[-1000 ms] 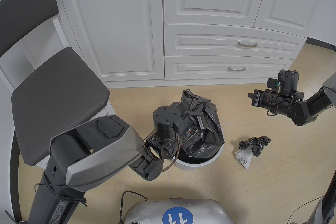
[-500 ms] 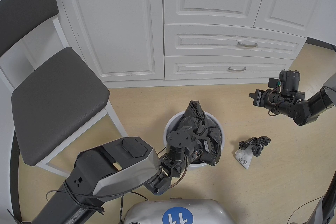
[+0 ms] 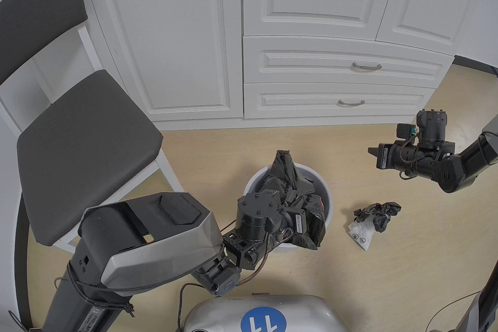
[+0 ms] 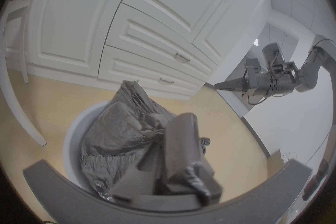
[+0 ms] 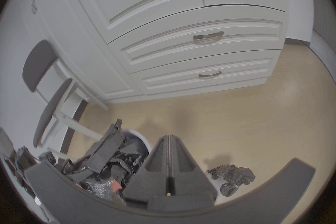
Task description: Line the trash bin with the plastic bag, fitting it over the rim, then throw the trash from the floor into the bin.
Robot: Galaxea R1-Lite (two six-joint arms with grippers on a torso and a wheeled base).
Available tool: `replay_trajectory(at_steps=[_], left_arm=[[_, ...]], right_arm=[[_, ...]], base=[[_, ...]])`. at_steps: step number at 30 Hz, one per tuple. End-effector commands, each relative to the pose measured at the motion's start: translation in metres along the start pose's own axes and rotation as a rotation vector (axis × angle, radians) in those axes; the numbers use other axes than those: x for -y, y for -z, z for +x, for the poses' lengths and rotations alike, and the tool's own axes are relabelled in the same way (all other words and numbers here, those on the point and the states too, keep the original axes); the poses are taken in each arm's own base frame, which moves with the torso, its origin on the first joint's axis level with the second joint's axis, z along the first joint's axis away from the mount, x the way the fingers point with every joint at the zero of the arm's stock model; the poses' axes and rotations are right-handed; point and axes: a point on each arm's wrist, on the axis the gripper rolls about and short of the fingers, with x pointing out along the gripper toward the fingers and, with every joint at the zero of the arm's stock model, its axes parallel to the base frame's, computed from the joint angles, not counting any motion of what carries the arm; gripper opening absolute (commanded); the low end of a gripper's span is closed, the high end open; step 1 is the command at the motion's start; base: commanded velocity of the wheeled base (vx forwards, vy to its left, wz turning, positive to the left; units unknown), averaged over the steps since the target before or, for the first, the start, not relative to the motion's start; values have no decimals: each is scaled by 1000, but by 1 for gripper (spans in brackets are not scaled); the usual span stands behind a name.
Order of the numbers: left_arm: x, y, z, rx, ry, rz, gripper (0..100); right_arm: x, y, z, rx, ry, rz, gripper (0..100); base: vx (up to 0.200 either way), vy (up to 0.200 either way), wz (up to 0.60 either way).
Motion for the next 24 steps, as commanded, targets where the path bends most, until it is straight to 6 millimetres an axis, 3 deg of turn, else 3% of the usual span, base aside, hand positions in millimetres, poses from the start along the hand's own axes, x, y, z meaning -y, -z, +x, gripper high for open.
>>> replay_trajectory(at_steps=[1,6,7,10,11,14,18,24], left_arm=[[2,-5,-8,-14,6,5,100],[6,-24,-14,27,24,1,100],[13,-44,-33,49,37,0,100],[17,-56,-50,45,40,3,100],[18,-66,-69,17,28,34,100],[13,-73,-88,-53,-9,88,100],[7,-80,-92,-94,-51,89,100],[2,-72,-93,-180,-87,99,100]], right_arm=[[-4,11,-4,-38,-19,-35,0],[-15,17,-7,-61,-43,-53,0],[-31,28,-14,-95,-84,-111,0],[-45,39,-17,-121,-125,-179,0],[-59,49,-17,-150,-162,-237,0],[-79,60,-15,-181,-208,-270,0],[-88,71,-7,-196,-196,-285,0],[-90,74,4,-142,-188,-243,0]], base=[[0,0,0],[0,0,0],[0,0,0],[0,0,0],[0,0,0],[0,0,0],[0,0,0],[0,0,0]])
